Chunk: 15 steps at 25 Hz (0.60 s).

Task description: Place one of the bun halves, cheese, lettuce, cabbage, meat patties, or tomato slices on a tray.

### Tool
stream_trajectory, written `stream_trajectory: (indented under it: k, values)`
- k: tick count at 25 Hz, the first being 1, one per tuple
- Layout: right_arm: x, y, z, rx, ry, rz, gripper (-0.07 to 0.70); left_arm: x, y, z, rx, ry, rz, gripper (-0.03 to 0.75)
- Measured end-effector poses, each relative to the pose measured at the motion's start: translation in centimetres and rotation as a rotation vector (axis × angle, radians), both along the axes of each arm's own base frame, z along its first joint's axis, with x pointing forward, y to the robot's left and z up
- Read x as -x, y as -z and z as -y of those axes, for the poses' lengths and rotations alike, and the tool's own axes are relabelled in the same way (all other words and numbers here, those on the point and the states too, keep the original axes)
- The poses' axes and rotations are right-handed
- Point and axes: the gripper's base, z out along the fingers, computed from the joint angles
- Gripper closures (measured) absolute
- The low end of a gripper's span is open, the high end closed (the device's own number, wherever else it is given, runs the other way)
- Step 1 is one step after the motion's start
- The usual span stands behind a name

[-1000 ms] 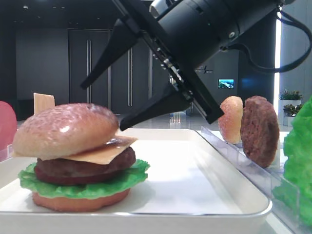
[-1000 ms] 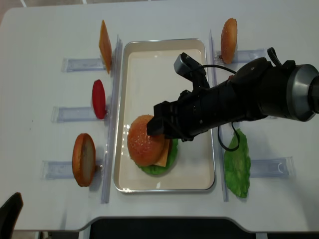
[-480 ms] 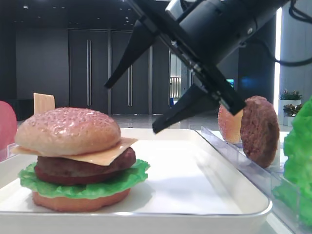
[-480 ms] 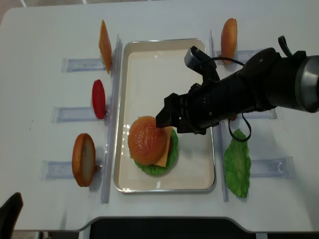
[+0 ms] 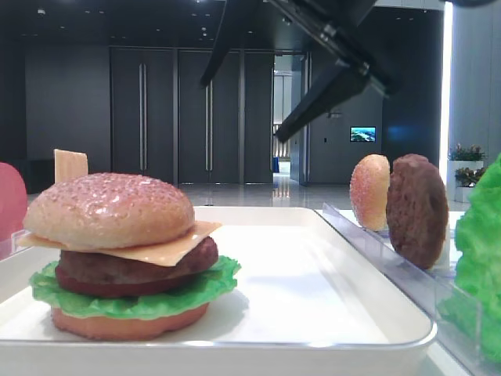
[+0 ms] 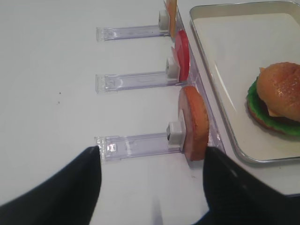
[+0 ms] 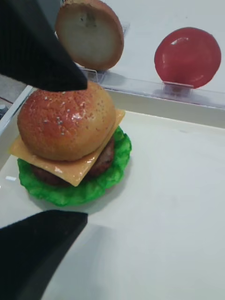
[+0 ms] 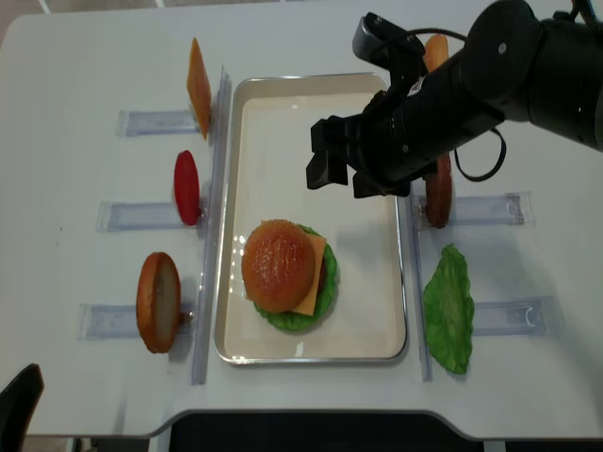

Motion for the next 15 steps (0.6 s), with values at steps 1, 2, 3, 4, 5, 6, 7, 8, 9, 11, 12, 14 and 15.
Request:
stream_trajectory:
  k: [1, 2, 3, 4, 5, 6, 7, 8, 9, 11, 12, 14, 15]
  values:
    - [-0.2, -0.4, 0.1, 0.024, -0.003, 0.002, 0.127, 0.0, 0.0, 0.0, 0.000, 0.000, 0.000, 0.198]
    - [-0.4, -1.0, 0.1, 0.042, 0.000, 0.006, 0.127, 0.0, 0.0, 0.0, 0.000, 0.000, 0.000, 0.198]
    - [-0.7, -1.6, 0.2, 0.072, -0.002, 0.021, 0.127, 0.0, 0.0, 0.0, 0.000, 0.000, 0.000, 0.198]
    - [-0.9, -2.2, 0.4, 0.108, -0.003, 0.029, 0.127, 0.0, 0.0, 0.0, 0.000, 0.000, 0.000, 0.198]
    - [-1.1, -2.7, 0.6, 0.153, -0.003, 0.035, 0.127, 0.0, 0.0, 0.0, 0.000, 0.000, 0.000, 0.198]
    - [-1.3, -3.4, 0.8, 0.191, -0.001, 0.043, 0.127, 0.0, 0.0, 0.0, 0.000, 0.000, 0.000, 0.198]
    - [-1.6, -4.1, 1.1, 0.235, 0.008, 0.059, 0.127, 0.0, 0.0, 0.0, 0.000, 0.000, 0.000, 0.198]
    - [-1.8, -4.6, 1.5, 0.284, 0.018, 0.066, 0.127, 0.0, 0.0, 0.0, 0.000, 0.000, 0.000, 0.198]
    - [-1.9, -5.3, 1.8, 0.324, 0.029, 0.070, 0.127, 0.0, 0.0, 0.0, 0.000, 0.000, 0.000, 0.198]
    - [-2.3, -6.6, 2.6, 0.417, 0.040, 0.101, 0.127, 0.0, 0.0, 0.0, 0.000, 0.000, 0.000, 0.198]
    - [-2.5, -7.0, 3.1, 0.455, 0.045, 0.100, 0.127, 0.0, 0.0, 0.0, 0.000, 0.000, 0.000, 0.198]
    - [-2.9, -7.9, 4.2, 0.491, 0.071, 0.093, 0.127, 0.0, 0.0, 0.0, 0.000, 0.000, 0.000, 0.198]
    - [-3.2, -8.2, 4.9, 0.504, 0.087, 0.081, 0.127, 0.0, 0.0, 0.0, 0.000, 0.000, 0.000, 0.198]
